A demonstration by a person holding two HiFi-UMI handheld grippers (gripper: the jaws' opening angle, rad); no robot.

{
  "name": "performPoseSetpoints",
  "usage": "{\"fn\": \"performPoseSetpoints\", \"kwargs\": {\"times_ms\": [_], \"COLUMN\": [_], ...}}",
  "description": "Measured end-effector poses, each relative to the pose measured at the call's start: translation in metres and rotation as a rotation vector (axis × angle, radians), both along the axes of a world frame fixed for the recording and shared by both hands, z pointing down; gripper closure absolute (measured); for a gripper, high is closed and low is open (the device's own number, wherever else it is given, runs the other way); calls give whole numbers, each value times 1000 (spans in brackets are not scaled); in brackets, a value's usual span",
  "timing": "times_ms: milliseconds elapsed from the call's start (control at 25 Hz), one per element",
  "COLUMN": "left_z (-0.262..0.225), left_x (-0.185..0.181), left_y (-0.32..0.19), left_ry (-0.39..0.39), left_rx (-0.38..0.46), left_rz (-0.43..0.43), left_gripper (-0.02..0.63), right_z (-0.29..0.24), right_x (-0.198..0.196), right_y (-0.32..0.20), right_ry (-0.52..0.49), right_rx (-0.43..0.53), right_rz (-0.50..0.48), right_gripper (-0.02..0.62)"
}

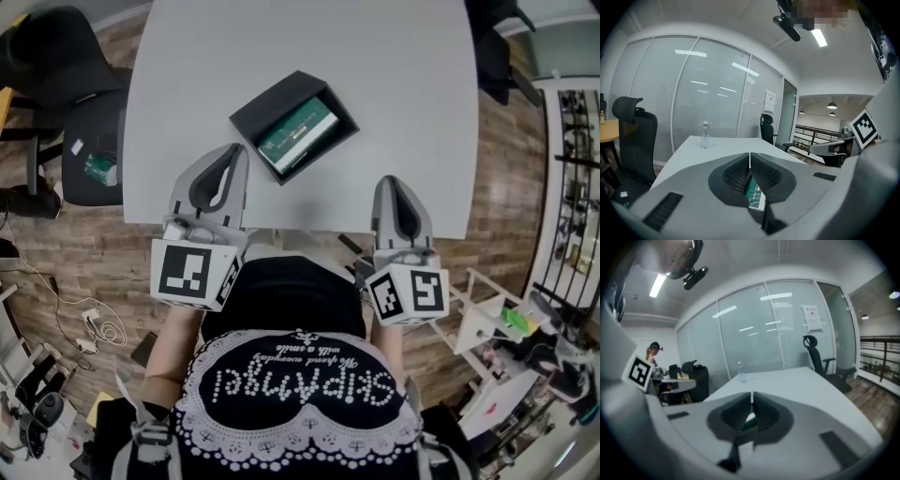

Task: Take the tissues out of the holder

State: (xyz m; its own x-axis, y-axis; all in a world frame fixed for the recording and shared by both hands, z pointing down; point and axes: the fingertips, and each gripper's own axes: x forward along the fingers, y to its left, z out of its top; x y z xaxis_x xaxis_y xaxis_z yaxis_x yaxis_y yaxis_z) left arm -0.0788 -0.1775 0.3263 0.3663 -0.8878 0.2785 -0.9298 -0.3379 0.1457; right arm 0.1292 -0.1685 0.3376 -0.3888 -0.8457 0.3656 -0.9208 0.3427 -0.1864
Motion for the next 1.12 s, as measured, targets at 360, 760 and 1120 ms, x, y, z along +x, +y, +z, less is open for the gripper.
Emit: {"fn": "performPoseSetpoints", "kwargs": {"times_ms": [360,760,1120], "left_z": [-1,3,2], "left_x": [5,11,3], "left_y": [0,-3,-5], "left_ry": [-11,-7,-34], "left_rx": [-15,-45,-30], "left_rz": [-16,-4,-23], "left_gripper": [574,574,573], "right_z": [-3,-5,-6], "right_x": [0,3,9], "right_y": [-14,-22,-18], "right_ry": [-26,-28,-35], "right_rx": [19,24,34], "right_rz": [-47,-58,-48], "right_gripper": [560,560,560]}}
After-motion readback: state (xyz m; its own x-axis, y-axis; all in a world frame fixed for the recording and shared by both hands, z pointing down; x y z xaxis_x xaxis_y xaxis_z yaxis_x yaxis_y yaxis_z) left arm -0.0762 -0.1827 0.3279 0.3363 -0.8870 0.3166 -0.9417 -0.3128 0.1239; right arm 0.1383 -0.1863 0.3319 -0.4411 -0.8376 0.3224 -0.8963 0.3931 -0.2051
